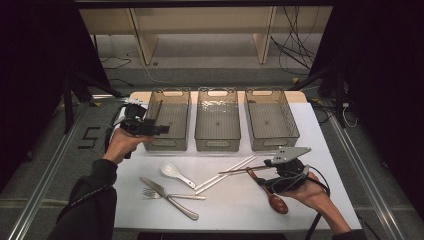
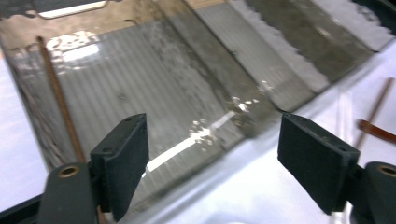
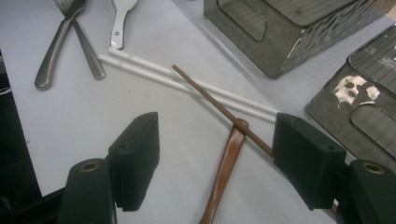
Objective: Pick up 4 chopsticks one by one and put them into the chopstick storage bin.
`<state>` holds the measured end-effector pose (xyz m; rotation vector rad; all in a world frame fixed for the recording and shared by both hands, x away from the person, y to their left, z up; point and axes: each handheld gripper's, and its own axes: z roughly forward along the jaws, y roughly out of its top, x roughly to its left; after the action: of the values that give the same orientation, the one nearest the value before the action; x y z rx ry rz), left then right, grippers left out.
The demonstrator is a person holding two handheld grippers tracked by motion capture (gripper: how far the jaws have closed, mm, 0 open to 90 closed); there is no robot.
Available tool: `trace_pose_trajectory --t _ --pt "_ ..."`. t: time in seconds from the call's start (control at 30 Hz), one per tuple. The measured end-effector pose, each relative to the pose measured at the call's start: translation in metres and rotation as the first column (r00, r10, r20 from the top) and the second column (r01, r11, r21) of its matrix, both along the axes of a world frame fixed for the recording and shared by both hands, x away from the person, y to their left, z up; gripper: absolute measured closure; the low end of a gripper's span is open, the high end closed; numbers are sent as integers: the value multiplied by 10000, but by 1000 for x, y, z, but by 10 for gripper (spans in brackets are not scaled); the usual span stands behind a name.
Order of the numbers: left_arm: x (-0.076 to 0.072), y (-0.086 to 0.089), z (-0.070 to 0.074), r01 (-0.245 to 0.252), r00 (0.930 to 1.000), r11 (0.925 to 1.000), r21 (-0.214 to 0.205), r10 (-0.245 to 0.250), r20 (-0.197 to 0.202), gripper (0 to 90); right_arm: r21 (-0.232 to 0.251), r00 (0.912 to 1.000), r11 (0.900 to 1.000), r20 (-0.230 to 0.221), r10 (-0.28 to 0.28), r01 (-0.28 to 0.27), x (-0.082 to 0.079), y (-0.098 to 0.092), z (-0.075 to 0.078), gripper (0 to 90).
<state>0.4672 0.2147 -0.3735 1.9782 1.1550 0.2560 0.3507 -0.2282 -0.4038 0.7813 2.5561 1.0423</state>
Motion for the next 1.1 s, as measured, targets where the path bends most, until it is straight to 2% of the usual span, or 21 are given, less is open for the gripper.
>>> trace_pose_trajectory --t 0.1,0.2,0.4,0.6,0.8,0.9,1.0,1.1 --pt "-13 -3 -1 339 9994 9994 -31 -339 104 197 -107 10000 9999 -9 -55 55 1 -1 -1 327" --pt "-29 -5 -4 624 9979 9976 -314 -619 171 176 -238 9999 9996 2 -161 161 2 -2 -1 326" --pt "-51 -10 -10 834 9955 9944 -644 -802 512 160 -644 9996 9976 177 -238 249 8 -3 -3 326" --pt "-70 -20 -11 1104 9897 9930 -410 -1061 956 157 -984 9993 9945 80 -356 362 21 -2 -3 323" --pt "-83 -26 -11 1350 9852 9895 -513 -1285 1136 154 -1325 9990 9905 -178 -400 373 39 -3 -4 323" --pt "-87 -26 -12 1309 9846 9901 -500 -1240 1234 154 -1374 9987 9900 -325 -383 335 46 -3 -6 323" --pt "-91 -26 -13 1331 9842 9893 -595 -1249 1252 154 -1757 9991 9841 -305 -308 249 51 -3 -7 324" --pt "-97 -27 -15 1419 9836 9883 -558 -1345 1204 154 -1922 9987 9811 -417 -303 217 55 -3 -7 327"
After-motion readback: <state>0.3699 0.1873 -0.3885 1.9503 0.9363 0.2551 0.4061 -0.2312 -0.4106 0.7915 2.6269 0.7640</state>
